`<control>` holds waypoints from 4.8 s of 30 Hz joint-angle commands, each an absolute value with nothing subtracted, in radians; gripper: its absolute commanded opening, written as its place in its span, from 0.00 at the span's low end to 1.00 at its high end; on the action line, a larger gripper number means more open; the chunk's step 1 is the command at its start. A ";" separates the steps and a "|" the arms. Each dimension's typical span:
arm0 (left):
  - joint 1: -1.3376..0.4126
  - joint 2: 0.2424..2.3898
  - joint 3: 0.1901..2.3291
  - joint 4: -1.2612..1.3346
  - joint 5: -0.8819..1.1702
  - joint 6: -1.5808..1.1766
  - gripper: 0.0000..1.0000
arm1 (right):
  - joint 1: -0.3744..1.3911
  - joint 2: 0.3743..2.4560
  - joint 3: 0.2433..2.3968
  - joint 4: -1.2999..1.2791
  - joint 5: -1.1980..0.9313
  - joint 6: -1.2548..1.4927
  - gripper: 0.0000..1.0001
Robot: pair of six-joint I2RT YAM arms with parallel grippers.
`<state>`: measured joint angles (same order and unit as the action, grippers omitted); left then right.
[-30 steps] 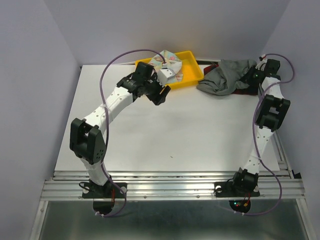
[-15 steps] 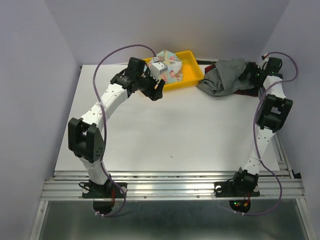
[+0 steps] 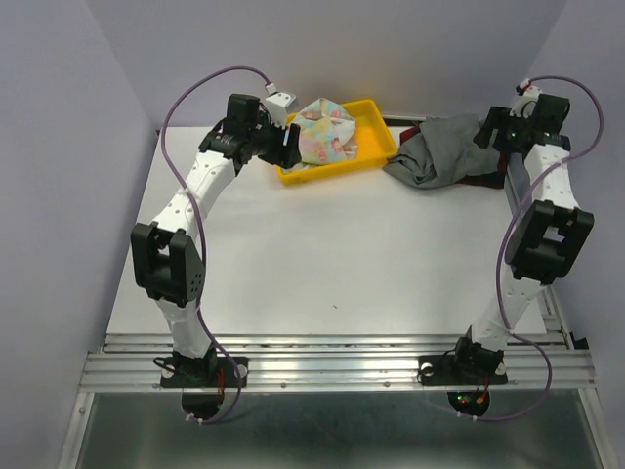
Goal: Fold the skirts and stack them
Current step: Neatly place the folded skirt to the corner, then grab the skirt from the pile, then move the skirt to the center of the board, then flatten the skirt out
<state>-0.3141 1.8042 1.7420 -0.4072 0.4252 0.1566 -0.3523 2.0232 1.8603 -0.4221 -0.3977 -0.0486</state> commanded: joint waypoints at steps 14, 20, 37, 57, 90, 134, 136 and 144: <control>-0.322 1.898 1.838 -0.341 0.302 0.083 0.68 | -0.114 2.440 2.250 -0.462 -0.417 -0.031 0.38; -0.336 2.003 1.974 -0.342 0.238 0.132 0.68 | -0.114 2.468 2.387 -0.465 -0.459 -0.020 0.53; -0.347 2.470 2.333 -0.184 0.227 0.317 0.79 | -0.114 1.870 2.050 -0.673 -0.428 -0.069 1.00; -0.345 2.320 2.399 -0.129 0.337 0.239 0.00 | -0.114 1.695 1.813 -0.635 -0.391 -0.043 1.00; -0.543 1.701 1.583 -0.296 0.661 0.259 0.00 | -0.114 1.796 1.646 -0.773 -0.817 -0.196 0.95; -0.557 1.485 1.276 -0.712 0.560 0.997 0.87 | 0.048 1.994 1.439 -0.572 -0.712 -0.199 0.72; -0.558 1.482 1.324 -0.712 0.569 0.959 0.95 | 0.060 2.019 1.457 -0.548 -0.700 -0.176 0.70; -0.656 1.557 1.454 -0.660 0.448 0.778 0.96 | 0.110 2.089 1.483 -0.468 -0.690 -0.107 0.68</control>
